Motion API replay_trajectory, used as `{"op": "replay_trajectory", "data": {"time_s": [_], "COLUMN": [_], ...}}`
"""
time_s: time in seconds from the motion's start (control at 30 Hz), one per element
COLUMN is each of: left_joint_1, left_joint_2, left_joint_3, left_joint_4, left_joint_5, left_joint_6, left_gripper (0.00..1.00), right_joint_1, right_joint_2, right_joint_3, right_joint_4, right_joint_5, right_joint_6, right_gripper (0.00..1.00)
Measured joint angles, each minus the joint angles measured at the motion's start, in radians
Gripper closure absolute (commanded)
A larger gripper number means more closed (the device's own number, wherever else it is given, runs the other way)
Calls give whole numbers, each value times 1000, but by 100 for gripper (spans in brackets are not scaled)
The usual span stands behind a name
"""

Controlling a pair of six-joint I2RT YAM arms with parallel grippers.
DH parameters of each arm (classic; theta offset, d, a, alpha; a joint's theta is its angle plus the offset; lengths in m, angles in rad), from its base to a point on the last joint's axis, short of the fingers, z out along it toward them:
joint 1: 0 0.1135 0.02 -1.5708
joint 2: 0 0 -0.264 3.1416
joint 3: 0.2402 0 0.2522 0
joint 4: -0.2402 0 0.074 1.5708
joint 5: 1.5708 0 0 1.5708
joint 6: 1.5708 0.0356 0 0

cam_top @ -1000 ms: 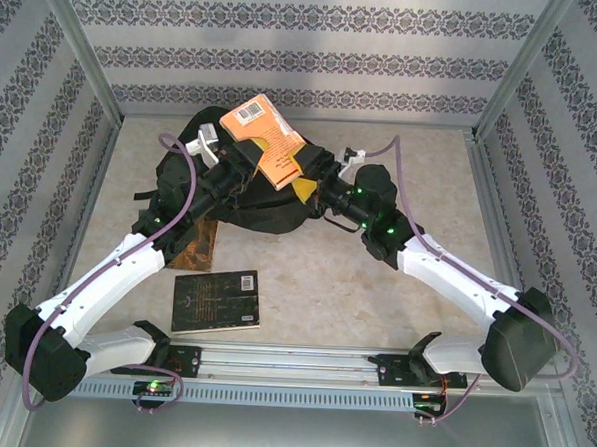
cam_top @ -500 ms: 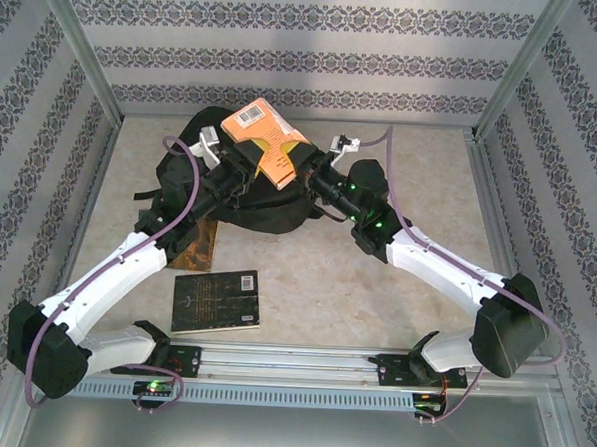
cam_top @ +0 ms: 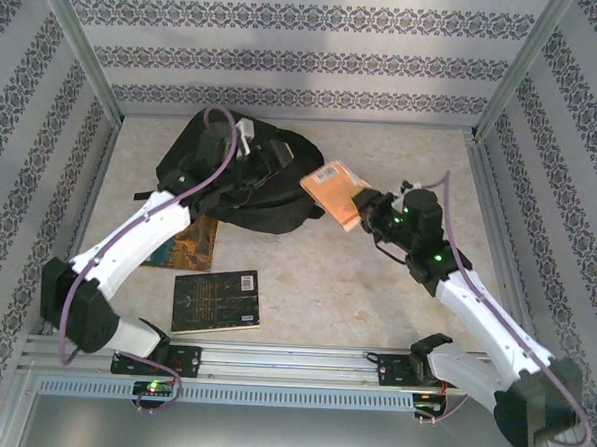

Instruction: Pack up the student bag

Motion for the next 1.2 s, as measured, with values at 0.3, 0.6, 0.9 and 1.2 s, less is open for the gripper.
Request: {"op": "replay_trajectory", "data": {"time_s": [0.3, 0.6, 0.9, 1.2], "left_joint_1": [-125, -164, -164, -164], "left_joint_2": [385, 608, 668, 703], "left_joint_3": [507, 655, 670, 723], "left_joint_4": [-456, -599, -606, -616], "left_joint_5": [-217, -369, -397, -471], "left_joint_6": [494, 659, 676, 661], "left_gripper": [21, 21, 29, 91], "right_joint_1": [-273, -299, -306, -306], "right_joint_2": [-193, -199, -201, -201], "right_joint_3": [-93, -93, -93, -118], "right_joint_4": [-292, -363, -386, -385], "right_joint_5": [-134, -235, -259, -259], "right_joint_6": [-92, -109, -124, -124], "right_gripper": [100, 100, 100, 100]}}
